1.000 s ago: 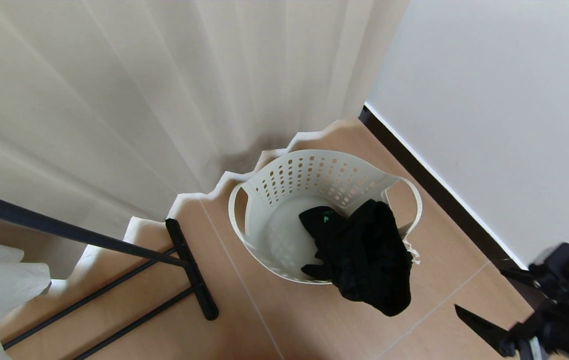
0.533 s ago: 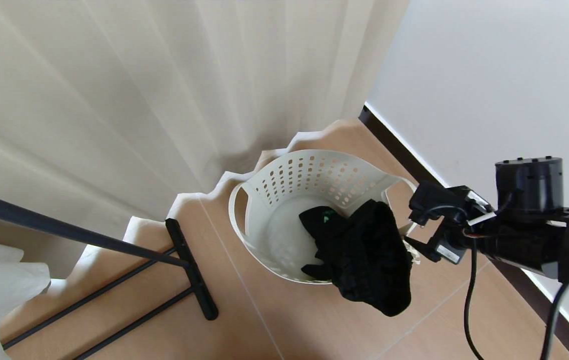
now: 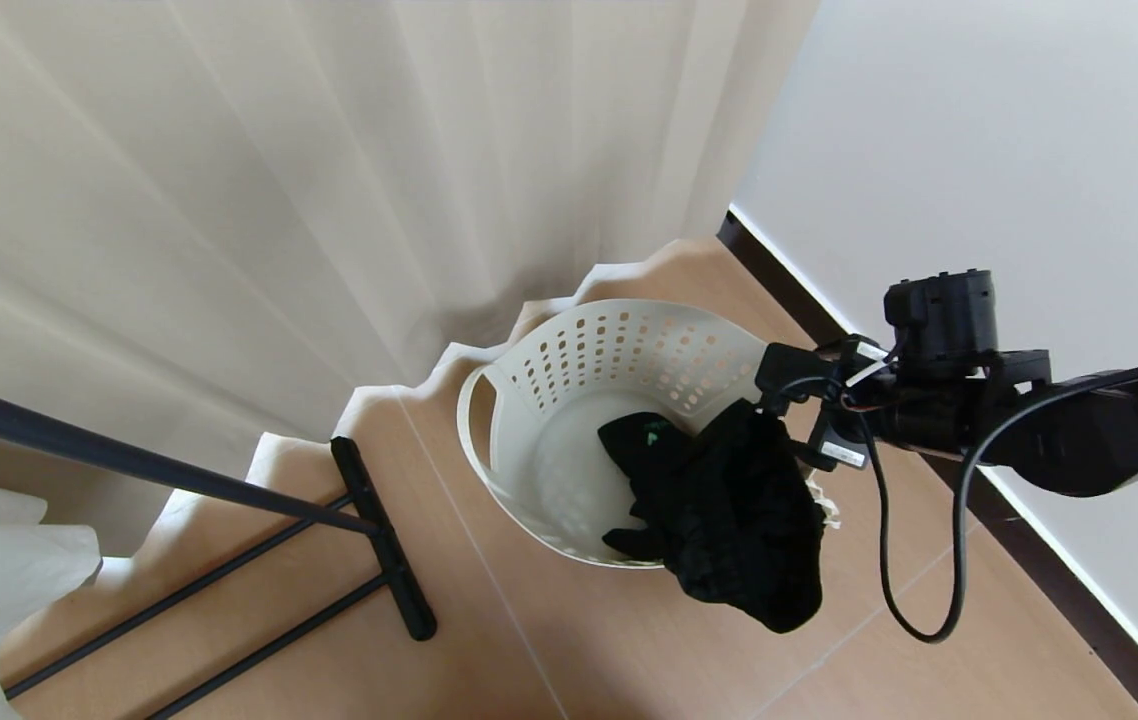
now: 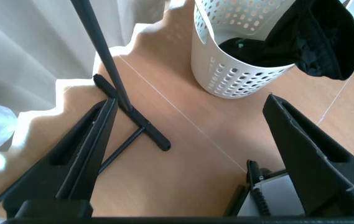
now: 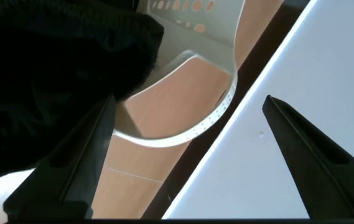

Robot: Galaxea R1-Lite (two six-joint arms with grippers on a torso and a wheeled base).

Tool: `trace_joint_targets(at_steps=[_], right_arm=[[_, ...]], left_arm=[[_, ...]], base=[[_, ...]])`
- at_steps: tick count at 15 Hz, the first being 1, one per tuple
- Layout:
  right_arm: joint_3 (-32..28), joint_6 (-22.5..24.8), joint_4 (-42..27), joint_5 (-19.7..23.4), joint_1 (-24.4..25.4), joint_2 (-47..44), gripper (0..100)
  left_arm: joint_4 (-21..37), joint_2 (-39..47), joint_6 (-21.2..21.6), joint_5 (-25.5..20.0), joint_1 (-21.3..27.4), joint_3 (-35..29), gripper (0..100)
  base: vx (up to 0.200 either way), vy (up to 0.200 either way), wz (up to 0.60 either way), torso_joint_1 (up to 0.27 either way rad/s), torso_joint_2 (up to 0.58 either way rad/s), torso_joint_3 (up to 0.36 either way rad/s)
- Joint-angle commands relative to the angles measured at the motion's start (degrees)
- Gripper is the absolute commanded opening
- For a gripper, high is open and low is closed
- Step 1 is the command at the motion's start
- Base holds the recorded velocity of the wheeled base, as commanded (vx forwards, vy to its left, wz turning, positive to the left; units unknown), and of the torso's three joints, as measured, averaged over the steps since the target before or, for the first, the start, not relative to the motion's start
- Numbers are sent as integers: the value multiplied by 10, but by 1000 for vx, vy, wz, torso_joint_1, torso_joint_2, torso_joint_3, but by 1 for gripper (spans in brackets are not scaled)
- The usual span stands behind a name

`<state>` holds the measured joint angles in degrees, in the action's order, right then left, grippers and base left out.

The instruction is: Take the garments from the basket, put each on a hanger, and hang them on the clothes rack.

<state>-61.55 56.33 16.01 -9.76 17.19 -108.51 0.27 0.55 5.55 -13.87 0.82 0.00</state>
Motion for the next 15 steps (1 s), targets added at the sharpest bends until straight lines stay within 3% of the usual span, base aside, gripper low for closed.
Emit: trace_joint_targets(at_steps=[1,12,13,15], right_arm=[[-14,-1,3,0,0,-41,100],[-77,-8,5,-4,-1,-103,100],[-83,-11,5,-7,-1,-108,0],[-91,-14,4,-7,-1,-110,0]], left_arm=[[0,0,0,0,0,0,100],[0,-1,0,0,0,0,100],[0,0,0,0,0,0,100],[0,0,0,0,0,0,100]], base=[[0,0,0,0,0,0],[0,0,0,0,0,0],[0,0,0,0,0,0],[0,0,0,0,0,0]])
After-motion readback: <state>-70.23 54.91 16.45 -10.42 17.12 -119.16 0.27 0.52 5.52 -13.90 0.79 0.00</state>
